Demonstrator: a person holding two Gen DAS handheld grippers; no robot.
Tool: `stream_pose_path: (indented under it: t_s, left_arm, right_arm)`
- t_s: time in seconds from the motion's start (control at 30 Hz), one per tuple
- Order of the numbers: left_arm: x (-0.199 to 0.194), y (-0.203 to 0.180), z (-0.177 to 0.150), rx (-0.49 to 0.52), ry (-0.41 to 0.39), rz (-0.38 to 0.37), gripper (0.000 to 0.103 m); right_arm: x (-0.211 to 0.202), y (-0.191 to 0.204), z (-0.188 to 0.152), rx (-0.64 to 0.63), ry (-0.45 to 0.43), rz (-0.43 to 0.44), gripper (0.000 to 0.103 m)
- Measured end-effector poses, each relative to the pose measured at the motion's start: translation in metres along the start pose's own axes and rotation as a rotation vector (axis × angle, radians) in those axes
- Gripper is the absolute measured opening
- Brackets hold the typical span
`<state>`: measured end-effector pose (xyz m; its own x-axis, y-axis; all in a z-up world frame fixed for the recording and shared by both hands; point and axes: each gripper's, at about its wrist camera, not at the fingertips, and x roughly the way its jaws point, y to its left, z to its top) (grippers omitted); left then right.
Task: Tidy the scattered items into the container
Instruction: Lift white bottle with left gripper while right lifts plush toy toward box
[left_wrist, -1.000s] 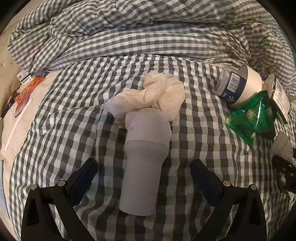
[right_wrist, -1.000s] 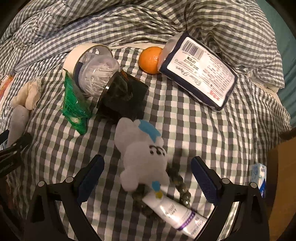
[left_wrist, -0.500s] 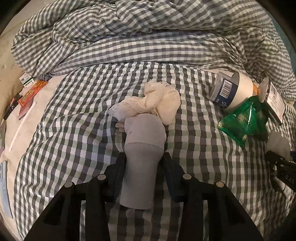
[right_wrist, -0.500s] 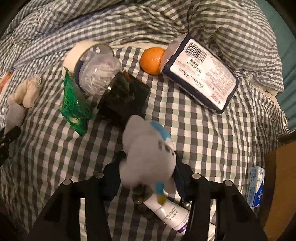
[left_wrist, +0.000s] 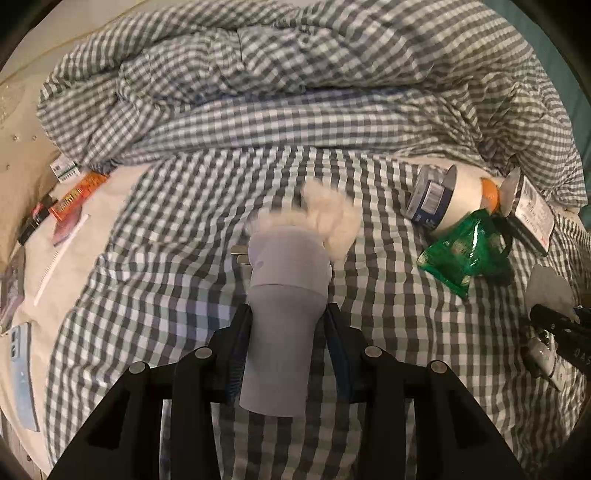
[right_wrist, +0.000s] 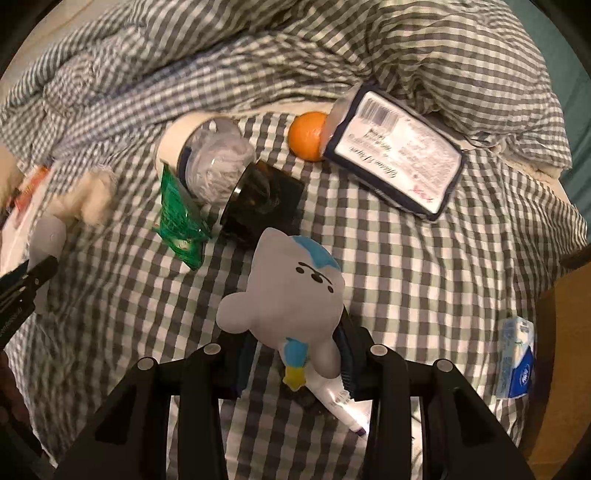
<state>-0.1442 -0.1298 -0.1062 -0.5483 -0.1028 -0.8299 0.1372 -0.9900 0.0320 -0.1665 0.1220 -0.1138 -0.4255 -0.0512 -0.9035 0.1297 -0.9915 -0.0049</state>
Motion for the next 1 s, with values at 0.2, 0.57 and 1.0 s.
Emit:
stream_pose_path:
  t_s: [0.2, 0.57, 1.0]
  left_arm:
    - [-0.022, -0.001, 0.003, 0.011, -0.036, -0.031, 0.04]
    - [-0.061, -0.017, -0.001, 0.062, -0.069, -0.034, 0.04]
    - [-0.133, -0.136, -0.006, 0.21, -0.146, -0.178, 0.04]
  right_arm:
    - [-0.015, -0.011, -0.004, 0.028, -0.017, 0.009, 0.038]
    - [-0.052, -0.021, -0.019, 0.046, -0.07, 0.017, 0.038]
    - [-0.134, -0.105, -0.061, 0.129, -0.146, -0.069, 0.038]
